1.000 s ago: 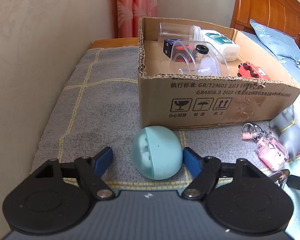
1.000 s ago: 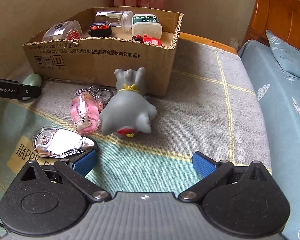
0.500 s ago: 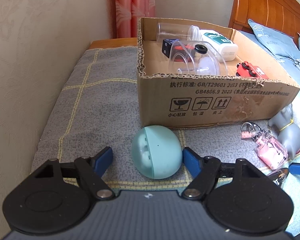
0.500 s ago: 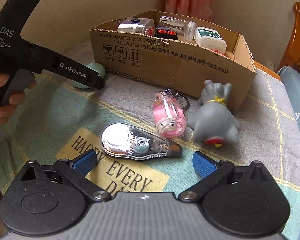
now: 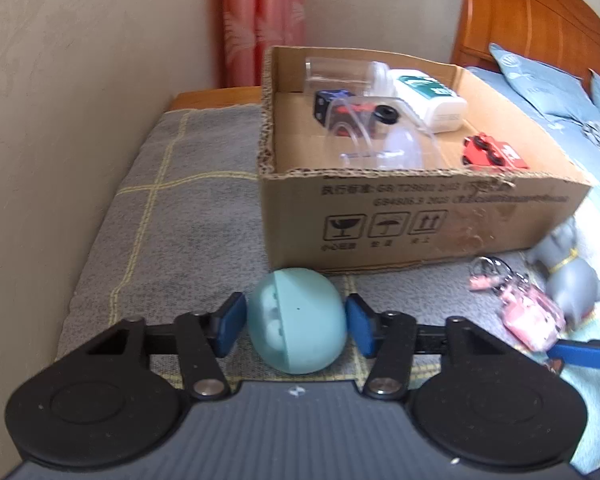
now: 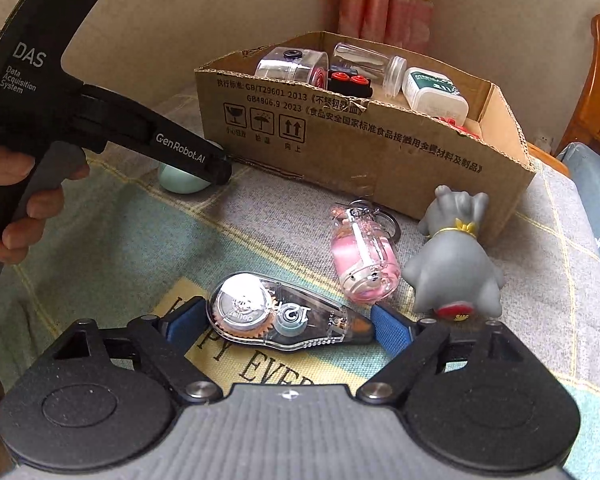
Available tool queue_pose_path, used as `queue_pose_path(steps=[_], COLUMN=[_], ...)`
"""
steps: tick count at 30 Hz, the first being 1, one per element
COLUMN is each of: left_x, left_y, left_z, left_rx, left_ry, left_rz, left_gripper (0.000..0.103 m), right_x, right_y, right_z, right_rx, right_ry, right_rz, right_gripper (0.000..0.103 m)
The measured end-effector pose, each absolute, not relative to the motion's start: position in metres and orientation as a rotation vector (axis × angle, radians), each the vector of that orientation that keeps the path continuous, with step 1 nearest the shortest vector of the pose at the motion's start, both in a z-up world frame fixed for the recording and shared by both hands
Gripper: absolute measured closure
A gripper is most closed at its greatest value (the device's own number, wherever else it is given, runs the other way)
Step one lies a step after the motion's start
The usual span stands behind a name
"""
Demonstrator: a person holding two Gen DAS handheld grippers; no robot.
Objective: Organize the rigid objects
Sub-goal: 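Close left tool on the teal round case while right tool grasps the clear correction tape, then carry the teal case into the box and open left tool while right tool carries the tape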
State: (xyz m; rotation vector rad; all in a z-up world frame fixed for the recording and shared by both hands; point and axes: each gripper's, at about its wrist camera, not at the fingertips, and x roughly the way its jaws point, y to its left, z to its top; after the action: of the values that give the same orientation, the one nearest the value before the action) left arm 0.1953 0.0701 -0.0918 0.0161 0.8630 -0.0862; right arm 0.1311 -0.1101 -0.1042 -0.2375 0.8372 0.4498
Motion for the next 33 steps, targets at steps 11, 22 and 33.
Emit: queue_pose_path(steps=[11, 22, 33], left_x=[0.157, 0.149, 0.150], left_y=[0.050, 0.035, 0.035], left_z=[-0.091, -0.091, -0.091], left_rx=[0.123, 0.087, 0.085], left_ry=[0.872, 0.894, 0.896], left_rz=[-0.329, -0.194, -0.189], left_gripper=[0.050, 0.050, 0.050], right_x=[0.124, 0.124, 0.120], right_y=[-0.137, -0.136, -0.134], right_z=[-0.103, -0.105, -0.102], right_rx=[-0.283, -0.251, -0.214], right_ry=[0.845, 0.849, 0.934], right_rz=[0.436, 0.414, 0.373], right_gripper=[0.012, 0.011, 0.003])
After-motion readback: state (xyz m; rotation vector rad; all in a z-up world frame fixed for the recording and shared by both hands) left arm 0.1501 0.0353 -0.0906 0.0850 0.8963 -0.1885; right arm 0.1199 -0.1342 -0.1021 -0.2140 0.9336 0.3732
